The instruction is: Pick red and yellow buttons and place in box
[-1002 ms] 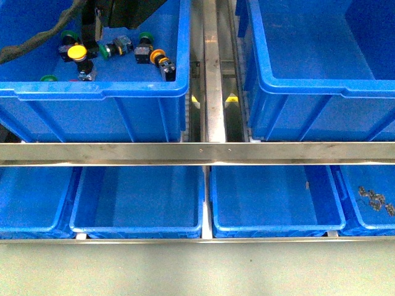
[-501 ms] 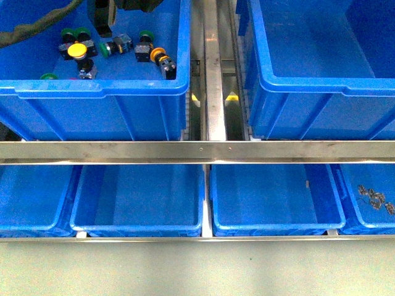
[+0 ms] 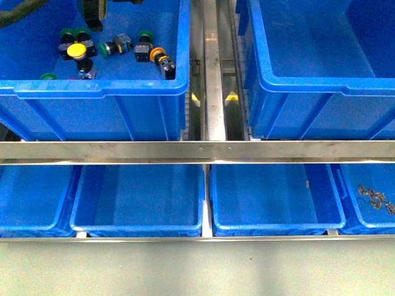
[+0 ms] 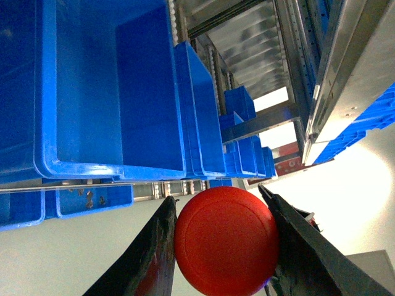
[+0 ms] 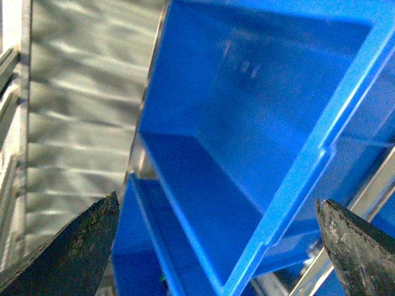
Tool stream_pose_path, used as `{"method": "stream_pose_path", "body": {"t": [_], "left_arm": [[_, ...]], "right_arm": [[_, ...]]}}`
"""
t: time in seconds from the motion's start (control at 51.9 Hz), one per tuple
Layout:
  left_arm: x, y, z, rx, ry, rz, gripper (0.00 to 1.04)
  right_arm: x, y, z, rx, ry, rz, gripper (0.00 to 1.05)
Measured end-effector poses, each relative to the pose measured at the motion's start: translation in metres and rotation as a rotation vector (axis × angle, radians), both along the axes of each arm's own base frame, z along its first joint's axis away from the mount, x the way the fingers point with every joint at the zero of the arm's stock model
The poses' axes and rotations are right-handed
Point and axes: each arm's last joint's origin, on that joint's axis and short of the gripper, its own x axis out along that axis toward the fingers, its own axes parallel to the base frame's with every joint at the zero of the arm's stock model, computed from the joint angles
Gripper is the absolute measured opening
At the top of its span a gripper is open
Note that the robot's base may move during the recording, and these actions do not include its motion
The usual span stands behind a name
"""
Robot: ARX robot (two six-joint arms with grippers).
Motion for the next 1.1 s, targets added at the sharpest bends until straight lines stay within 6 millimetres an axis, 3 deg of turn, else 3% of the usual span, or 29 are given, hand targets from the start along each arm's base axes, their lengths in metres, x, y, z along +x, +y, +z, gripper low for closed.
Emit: {"method": "stream_pose_path", "body": {"t": [0.347,0.693,1.098], "left_arm": [[0.0,0.0,0.001,-0.008,-0.005,-0.021,0.35],[0.002,0.005,0.003,-0.032,-0.011,-0.033,0.35],[0.005,0.012,0.004,-0.037,-0.016,-0.044,0.35]], "right_arm": [[0.026,0.046,-0.002,0.123,-0.199,0.254,0.97],[0.028,0.082,0.007,0.341,-0.361,0.388,0.97],[0.027,0.087,0.007,0.352,-0.369,0.418,0.97]]}}
